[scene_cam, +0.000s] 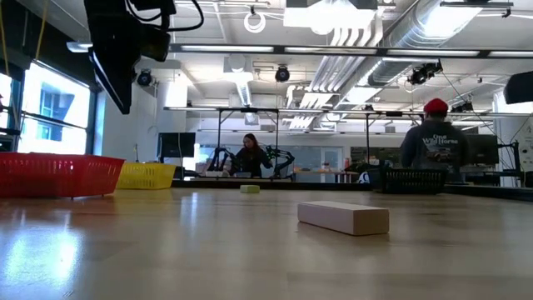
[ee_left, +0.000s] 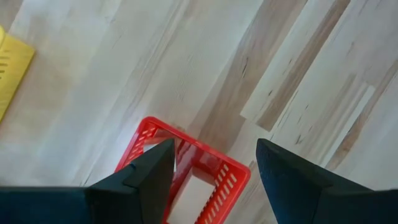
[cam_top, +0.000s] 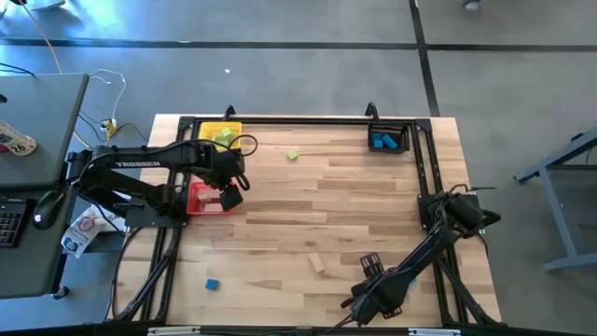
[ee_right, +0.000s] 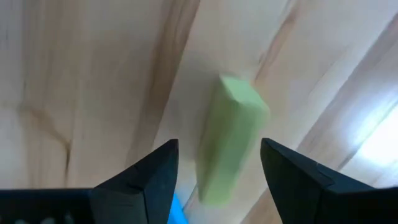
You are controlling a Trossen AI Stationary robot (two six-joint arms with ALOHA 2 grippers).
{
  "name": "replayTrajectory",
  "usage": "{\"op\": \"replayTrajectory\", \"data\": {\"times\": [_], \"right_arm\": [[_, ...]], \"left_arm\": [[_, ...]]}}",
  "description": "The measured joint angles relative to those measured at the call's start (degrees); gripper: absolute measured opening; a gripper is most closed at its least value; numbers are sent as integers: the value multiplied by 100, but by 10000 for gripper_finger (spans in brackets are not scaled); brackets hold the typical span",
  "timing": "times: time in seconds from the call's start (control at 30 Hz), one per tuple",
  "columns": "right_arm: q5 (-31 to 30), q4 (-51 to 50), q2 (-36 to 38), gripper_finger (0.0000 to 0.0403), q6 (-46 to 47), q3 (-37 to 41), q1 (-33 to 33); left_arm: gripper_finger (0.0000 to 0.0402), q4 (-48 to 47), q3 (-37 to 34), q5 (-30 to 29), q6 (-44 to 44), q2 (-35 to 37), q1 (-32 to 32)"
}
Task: Sort & place blocks by color
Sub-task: Put the green block into the yellow bin
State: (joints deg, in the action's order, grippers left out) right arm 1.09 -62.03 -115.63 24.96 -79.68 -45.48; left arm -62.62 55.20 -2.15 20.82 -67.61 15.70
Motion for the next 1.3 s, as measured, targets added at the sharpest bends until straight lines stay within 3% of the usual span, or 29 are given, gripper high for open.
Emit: {"op": "replayTrajectory", "data": {"times": [0.17, 0.37, 0.5, 0.63, 0.73, 0.87, 1.07, 1.3], "right_arm": [[-313, 189, 0, 213, 10, -2, 101], [-95, 199, -116, 199, 290, -4, 274], [297, 232, -258, 138, 355, -39, 356], [383, 288, -273, 39, 472, -35, 458], [350, 297, -231, 29, 657, -26, 572], [-176, 329, -144, 43, 764, -2, 735], [-988, 421, 53, 30, 655, 2, 1152], [-1971, 702, 537, 30, 326, 2, 1763]], "left_arm": [[209, -3, 1, 0, 0, 1, 0], [209, -7, 0, 0, -1, 0, 0], [209, -5, 0, -1, -8, 0, 0], [209, -7, 0, -2, -260, 0, 0], [209, -7, 0, -24, -538, 0, -2], [209, -6, 0, -77, -764, 0, 0], [209, 220, 0, -461, -941, 0, 0], [209, 686, 0, -238, -1569, 0, -1]]}}
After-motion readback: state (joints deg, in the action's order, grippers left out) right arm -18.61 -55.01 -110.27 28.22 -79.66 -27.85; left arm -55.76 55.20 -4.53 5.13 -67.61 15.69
